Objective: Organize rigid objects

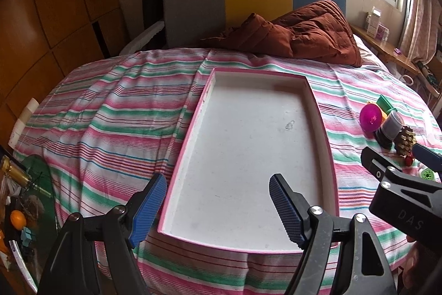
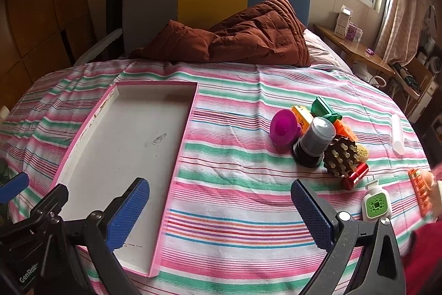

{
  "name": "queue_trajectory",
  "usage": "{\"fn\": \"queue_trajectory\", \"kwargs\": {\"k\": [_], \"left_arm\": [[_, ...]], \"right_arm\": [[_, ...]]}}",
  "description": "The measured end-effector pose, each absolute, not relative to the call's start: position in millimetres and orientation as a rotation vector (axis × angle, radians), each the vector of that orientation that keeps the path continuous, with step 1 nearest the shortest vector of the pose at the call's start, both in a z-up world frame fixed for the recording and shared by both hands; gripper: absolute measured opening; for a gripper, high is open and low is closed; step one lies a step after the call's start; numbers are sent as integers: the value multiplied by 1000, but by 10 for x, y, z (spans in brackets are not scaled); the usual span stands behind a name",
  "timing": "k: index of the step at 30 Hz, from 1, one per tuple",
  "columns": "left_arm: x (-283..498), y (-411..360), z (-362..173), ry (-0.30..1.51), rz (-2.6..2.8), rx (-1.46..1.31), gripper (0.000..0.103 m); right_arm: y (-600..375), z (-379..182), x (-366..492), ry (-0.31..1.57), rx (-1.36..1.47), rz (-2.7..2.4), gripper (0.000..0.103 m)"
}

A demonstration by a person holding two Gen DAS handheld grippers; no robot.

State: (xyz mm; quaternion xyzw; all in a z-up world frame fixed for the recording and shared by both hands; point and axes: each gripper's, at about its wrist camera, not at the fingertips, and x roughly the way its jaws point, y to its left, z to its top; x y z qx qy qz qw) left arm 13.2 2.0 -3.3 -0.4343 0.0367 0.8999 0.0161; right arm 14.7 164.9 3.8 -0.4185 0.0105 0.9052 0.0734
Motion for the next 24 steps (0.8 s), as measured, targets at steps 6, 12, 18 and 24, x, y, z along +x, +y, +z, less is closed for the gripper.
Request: {"fn": "queue_trajectory", "kwargs": {"k": [6, 12, 18, 24], "left_arm": [[156, 36, -58, 93, 2784, -1368, 79], [180, 75, -68, 99, 2761, -1376, 79], [217, 250, -86, 164, 2737, -1386, 79], [300, 478, -71, 252, 2748, -1325, 79]], "right_arm": [[1728, 58, 163, 41, -1252, 2703, 103], [1819, 74, 200, 56, -1245, 2689, 103], [1999, 30, 244, 100, -1270, 2672, 103], [2208, 12, 318, 106, -1240, 2633, 103]]}}
